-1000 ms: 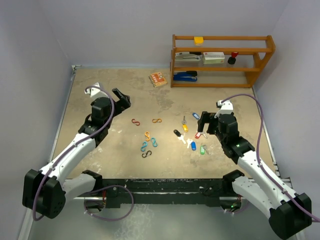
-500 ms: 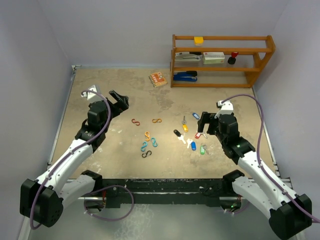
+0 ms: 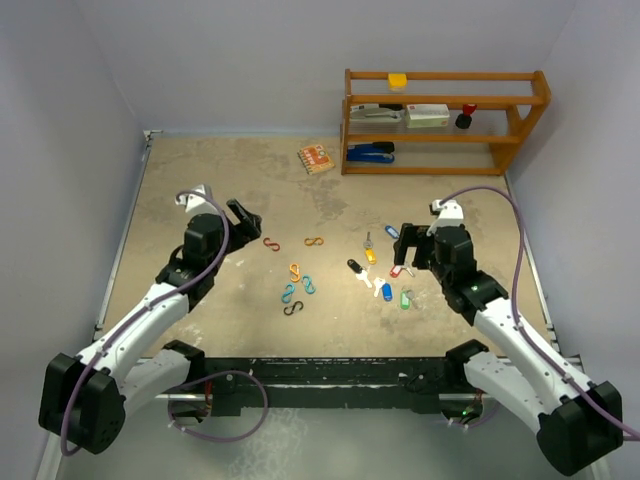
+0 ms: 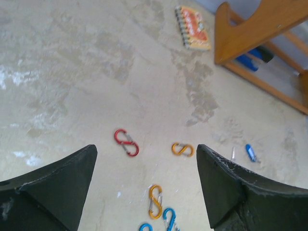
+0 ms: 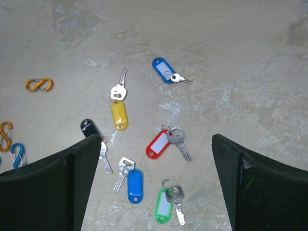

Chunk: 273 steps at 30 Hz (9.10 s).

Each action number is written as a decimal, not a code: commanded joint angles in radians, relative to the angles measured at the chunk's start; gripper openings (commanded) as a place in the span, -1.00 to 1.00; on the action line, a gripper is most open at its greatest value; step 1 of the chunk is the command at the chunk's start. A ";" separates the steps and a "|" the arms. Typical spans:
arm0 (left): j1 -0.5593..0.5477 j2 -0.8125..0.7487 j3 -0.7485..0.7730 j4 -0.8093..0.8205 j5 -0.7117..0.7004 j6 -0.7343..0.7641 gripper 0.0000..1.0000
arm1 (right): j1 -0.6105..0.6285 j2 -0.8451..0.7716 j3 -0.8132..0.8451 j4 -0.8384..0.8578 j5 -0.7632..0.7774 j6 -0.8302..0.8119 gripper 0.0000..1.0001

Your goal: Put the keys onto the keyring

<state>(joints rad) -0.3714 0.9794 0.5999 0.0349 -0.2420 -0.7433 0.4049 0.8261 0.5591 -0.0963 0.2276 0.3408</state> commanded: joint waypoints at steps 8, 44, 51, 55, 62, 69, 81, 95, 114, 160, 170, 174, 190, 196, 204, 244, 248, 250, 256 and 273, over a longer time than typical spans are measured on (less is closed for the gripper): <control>-0.186 0.091 -0.029 -0.102 -0.259 -0.173 0.67 | 0.002 0.112 0.075 -0.007 0.004 0.022 0.99; -0.350 0.595 0.209 -0.048 -0.539 -0.358 0.73 | 0.002 0.104 0.053 0.011 0.019 0.006 1.00; -0.322 0.632 0.188 0.028 -0.479 -0.323 0.73 | 0.002 0.096 0.046 0.015 0.033 0.009 1.00; -0.305 0.636 0.171 0.063 -0.457 -0.298 0.73 | 0.002 0.095 0.041 0.010 0.027 0.010 1.00; -0.260 0.668 0.159 0.118 -0.388 -0.255 0.72 | 0.002 0.111 0.042 0.027 0.033 0.010 1.00; -0.242 0.701 0.161 0.148 -0.347 -0.231 0.72 | 0.002 0.123 0.045 0.026 0.021 0.009 1.00; -0.213 0.778 0.213 0.193 -0.286 -0.162 0.71 | 0.002 0.138 0.054 0.030 0.010 0.011 1.00; -0.190 0.839 0.254 0.228 -0.171 -0.098 0.69 | 0.002 0.142 0.047 0.035 0.018 0.012 1.00; -0.174 0.711 0.244 0.140 -0.273 -0.019 0.70 | 0.003 0.237 0.046 0.087 -0.093 -0.006 0.90; -0.178 0.558 0.044 0.127 -0.336 -0.064 0.65 | 0.195 0.924 0.498 -0.008 0.149 0.121 -0.33; -0.178 0.561 0.031 0.135 -0.332 -0.065 0.65 | 0.196 0.937 0.510 -0.042 0.179 0.152 -0.62; -0.178 0.563 0.032 0.137 -0.332 -0.064 0.65 | 0.196 0.938 0.512 -0.047 0.183 0.159 -0.76; -0.179 0.560 0.041 0.162 -0.286 -0.042 0.64 | 0.212 0.710 0.381 0.086 0.191 0.067 -1.00; -0.178 0.561 0.044 0.175 -0.259 -0.029 0.64 | 0.211 0.579 0.278 0.152 0.157 0.036 -1.00; -0.178 0.568 0.056 0.176 -0.243 0.001 0.63 | 0.212 0.475 0.221 0.170 0.132 0.029 -1.00; -0.314 0.779 0.188 0.067 -0.466 0.155 0.11 | 0.211 0.386 0.194 0.152 0.136 0.030 -1.00; -0.314 0.791 0.199 0.064 -0.463 0.159 -0.08 | 0.211 0.384 0.198 0.147 0.134 0.030 -1.00; -0.314 0.794 0.199 0.060 -0.462 0.159 -0.12 | 0.212 0.383 0.194 0.146 0.132 0.032 -1.00; -0.314 0.796 0.193 0.058 -0.457 0.157 -0.13 | 0.212 0.387 0.197 0.148 0.136 0.030 -1.00; -0.314 0.770 0.204 0.043 -0.439 0.175 -1.00 | 0.211 0.389 0.195 0.145 0.116 0.024 -1.00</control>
<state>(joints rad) -0.6842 1.7561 0.7952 0.1497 -0.6960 -0.5983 0.6117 1.2366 0.7567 0.0383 0.3492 0.3798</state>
